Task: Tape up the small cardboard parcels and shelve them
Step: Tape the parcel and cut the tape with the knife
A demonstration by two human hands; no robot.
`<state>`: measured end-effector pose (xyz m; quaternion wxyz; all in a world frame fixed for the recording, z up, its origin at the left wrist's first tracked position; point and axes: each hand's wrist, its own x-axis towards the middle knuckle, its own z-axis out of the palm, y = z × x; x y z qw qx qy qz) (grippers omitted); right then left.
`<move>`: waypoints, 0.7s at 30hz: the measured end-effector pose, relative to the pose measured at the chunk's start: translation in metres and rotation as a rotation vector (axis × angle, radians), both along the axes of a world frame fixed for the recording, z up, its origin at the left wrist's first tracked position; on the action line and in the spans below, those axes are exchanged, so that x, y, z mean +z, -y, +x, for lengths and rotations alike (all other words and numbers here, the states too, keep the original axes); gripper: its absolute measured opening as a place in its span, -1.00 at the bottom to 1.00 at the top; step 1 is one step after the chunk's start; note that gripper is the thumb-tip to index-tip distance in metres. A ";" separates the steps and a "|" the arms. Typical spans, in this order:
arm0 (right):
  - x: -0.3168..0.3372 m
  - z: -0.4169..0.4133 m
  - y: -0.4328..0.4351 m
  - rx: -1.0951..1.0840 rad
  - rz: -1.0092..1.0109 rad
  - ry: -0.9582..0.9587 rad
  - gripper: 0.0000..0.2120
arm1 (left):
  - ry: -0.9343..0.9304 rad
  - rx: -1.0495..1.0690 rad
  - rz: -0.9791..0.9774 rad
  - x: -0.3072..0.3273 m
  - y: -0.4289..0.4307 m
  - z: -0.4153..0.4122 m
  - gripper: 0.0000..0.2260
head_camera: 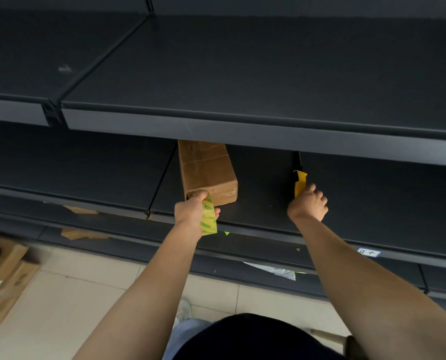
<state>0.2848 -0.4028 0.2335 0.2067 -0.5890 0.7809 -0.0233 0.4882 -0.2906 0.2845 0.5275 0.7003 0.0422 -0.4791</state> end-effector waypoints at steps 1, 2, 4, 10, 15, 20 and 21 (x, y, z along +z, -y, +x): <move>0.001 0.001 0.001 0.000 0.022 0.000 -0.42 | 0.020 0.004 -0.007 0.000 0.000 0.001 -0.70; 0.003 0.002 0.001 -0.015 0.056 0.009 -0.41 | 0.036 0.012 -0.015 0.000 0.001 0.001 -0.69; 0.005 0.003 -0.002 -0.040 0.110 0.035 -0.44 | 0.050 0.031 -0.040 0.000 0.001 0.002 -0.67; 0.004 0.009 -0.022 0.079 0.142 0.253 -0.70 | -0.017 0.082 -0.168 0.001 0.003 0.006 -0.67; 0.020 0.015 -0.026 0.032 0.107 0.602 -0.77 | 0.034 0.070 -0.175 -0.001 0.002 0.012 -0.74; 0.047 0.037 -0.037 0.380 0.110 0.818 -0.74 | 0.059 0.029 -0.169 0.000 0.001 0.021 -0.79; 0.052 0.044 -0.038 0.456 0.123 0.799 -0.78 | 0.066 0.019 -0.169 0.000 0.001 0.023 -0.82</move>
